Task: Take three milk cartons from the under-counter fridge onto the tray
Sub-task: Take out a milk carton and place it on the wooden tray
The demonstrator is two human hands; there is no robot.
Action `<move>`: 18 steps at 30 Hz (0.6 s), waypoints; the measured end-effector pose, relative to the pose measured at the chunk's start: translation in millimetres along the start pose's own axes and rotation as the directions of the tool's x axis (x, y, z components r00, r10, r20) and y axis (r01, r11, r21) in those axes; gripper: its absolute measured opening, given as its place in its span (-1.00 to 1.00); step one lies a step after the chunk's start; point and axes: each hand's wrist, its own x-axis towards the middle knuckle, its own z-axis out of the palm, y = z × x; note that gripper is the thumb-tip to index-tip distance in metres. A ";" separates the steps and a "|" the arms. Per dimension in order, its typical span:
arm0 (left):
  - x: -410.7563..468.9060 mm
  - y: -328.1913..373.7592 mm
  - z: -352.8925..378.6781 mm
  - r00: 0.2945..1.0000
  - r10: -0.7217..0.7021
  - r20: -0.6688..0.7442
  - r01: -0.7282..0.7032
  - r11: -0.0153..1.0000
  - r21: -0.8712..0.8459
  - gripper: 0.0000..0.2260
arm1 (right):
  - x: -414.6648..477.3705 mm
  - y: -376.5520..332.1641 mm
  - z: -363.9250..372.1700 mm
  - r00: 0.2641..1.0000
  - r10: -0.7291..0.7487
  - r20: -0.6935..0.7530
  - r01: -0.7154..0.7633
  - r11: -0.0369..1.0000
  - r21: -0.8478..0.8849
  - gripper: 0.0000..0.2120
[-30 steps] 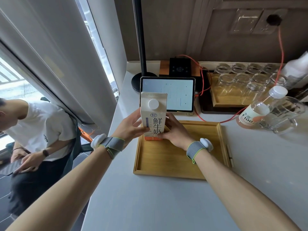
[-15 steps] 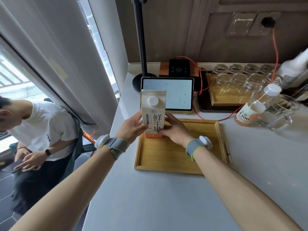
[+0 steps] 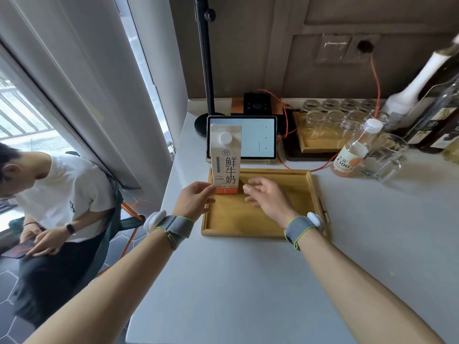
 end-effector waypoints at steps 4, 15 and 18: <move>-34.3 5.2 8.1 0.994 0.079 0.079 -0.080 0.997 0.004 -0.86 | -43.6 -8.2 -6.4 0.997 -0.048 -0.057 0.052 0.996 0.072 -0.66; -185.2 -6.7 37.2 0.914 0.220 0.340 -0.221 0.975 -0.036 -0.88 | -237.8 -5.4 -2.5 0.977 -0.037 -0.209 0.074 0.982 0.172 -0.83; -216.3 -16.2 55.1 0.891 0.213 0.400 -0.218 0.975 -0.034 -0.85 | -287.0 5.8 -6.3 0.961 0.006 -0.276 0.047 0.982 0.185 -0.80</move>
